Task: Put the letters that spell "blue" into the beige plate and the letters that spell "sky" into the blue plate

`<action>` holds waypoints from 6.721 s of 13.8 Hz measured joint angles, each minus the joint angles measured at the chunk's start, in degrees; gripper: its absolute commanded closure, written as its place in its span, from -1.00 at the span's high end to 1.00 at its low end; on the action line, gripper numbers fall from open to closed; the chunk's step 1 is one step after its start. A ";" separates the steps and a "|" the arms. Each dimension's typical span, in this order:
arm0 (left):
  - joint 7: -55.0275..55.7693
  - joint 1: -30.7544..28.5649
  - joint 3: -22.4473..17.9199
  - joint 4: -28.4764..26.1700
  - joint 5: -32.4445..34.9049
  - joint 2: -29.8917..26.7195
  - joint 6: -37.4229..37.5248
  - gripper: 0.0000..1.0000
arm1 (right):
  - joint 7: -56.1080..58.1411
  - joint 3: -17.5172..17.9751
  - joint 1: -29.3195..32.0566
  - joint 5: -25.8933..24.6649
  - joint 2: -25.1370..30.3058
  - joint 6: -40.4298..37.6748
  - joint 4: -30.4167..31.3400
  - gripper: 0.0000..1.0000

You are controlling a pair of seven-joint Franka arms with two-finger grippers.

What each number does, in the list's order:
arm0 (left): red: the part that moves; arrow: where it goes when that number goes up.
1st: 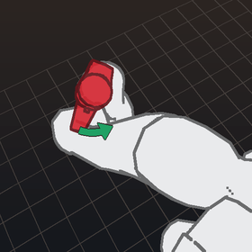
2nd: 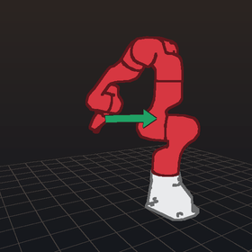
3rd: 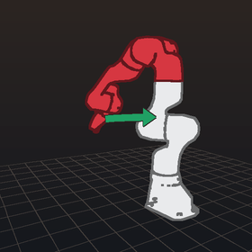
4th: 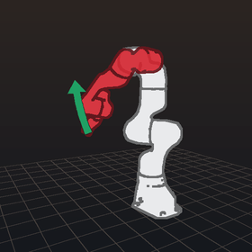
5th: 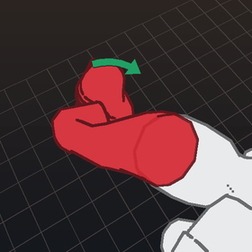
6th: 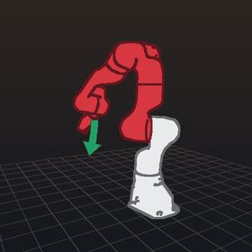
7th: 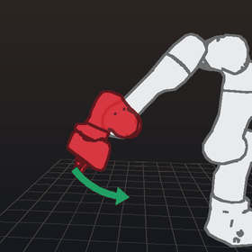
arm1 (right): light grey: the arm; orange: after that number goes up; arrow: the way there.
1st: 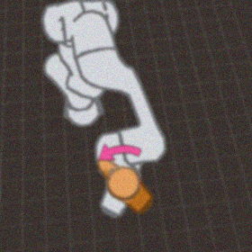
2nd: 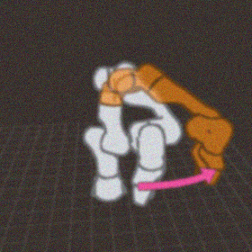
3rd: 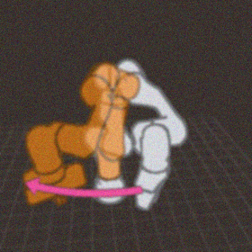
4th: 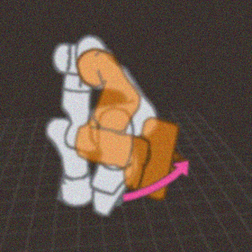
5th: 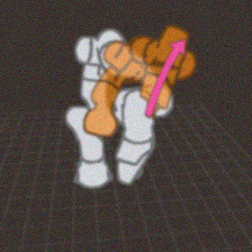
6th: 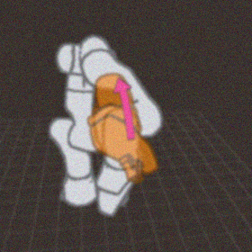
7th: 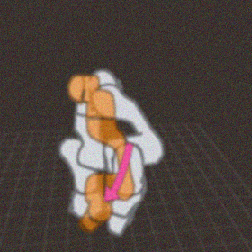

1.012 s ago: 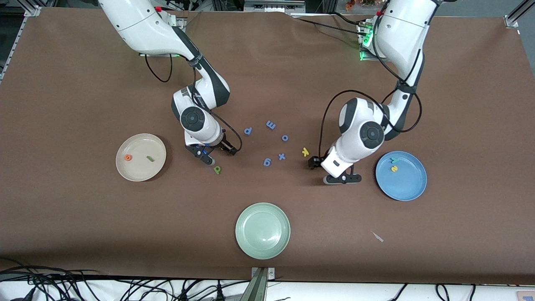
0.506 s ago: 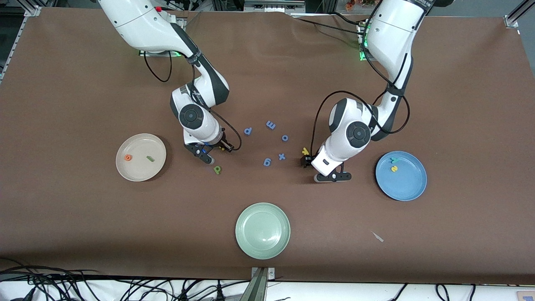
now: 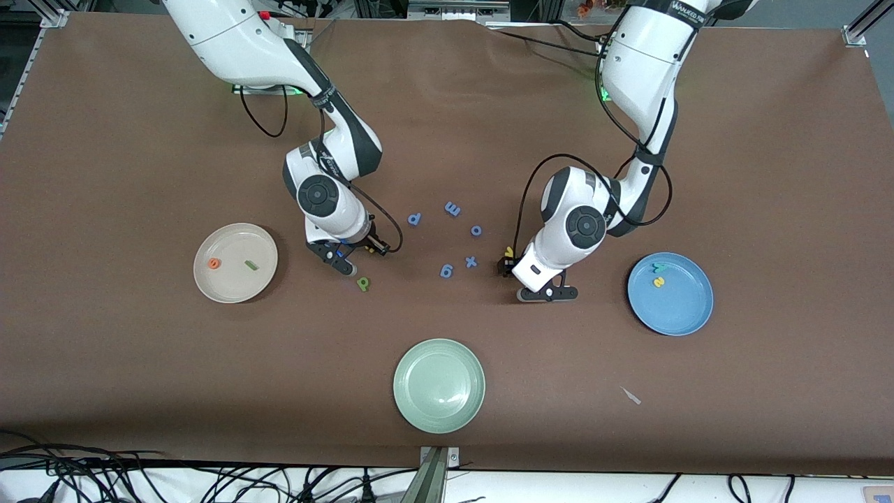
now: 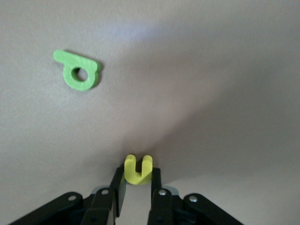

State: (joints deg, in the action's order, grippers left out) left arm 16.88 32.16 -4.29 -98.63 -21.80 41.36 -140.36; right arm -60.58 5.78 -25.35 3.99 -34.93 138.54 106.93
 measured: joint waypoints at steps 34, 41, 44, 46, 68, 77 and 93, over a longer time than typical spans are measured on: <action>1.39 -3.28 1.39 -2.86 1.62 -5.55 3.27 -0.98 | 33.66 -4.66 -1.30 1.08 -7.11 -15.89 -17.65 1.00; -28.11 -13.55 -5.87 -7.33 3.97 -12.53 13.70 -0.92 | 37.74 -4.75 -1.26 1.07 -9.80 -11.38 -18.60 1.00; -33.04 -14.14 -8.68 -8.33 9.53 -12.57 13.66 -0.91 | 38.65 -4.83 -1.22 1.07 -10.93 -10.77 -19.77 0.96; -35.56 -14.29 -10.08 -8.34 11.53 -12.58 13.54 -0.26 | 38.83 -4.88 -1.08 1.07 -11.06 -10.77 -20.00 0.65; -21.44 -17.52 -7.61 -6.07 20.89 -44.91 40.67 1.00 | 37.88 -4.99 -1.14 1.12 -11.08 -10.98 -20.70 0.70; -13.27 -20.00 -4.23 5.58 23.01 -44.64 56.36 1.00 | 42.95 -5.10 -1.06 -0.03 -10.91 -12.75 -21.22 0.72; -13.26 -21.93 -4.02 6.06 20.43 -43.19 56.58 1.00 | 47.71 -5.30 -0.96 -1.97 -12.80 -13.62 -24.08 0.74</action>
State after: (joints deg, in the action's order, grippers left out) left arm 3.61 10.23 -8.31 -92.57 -1.37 -1.83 -83.78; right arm -12.87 0.48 -26.31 2.02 -47.73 124.92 82.85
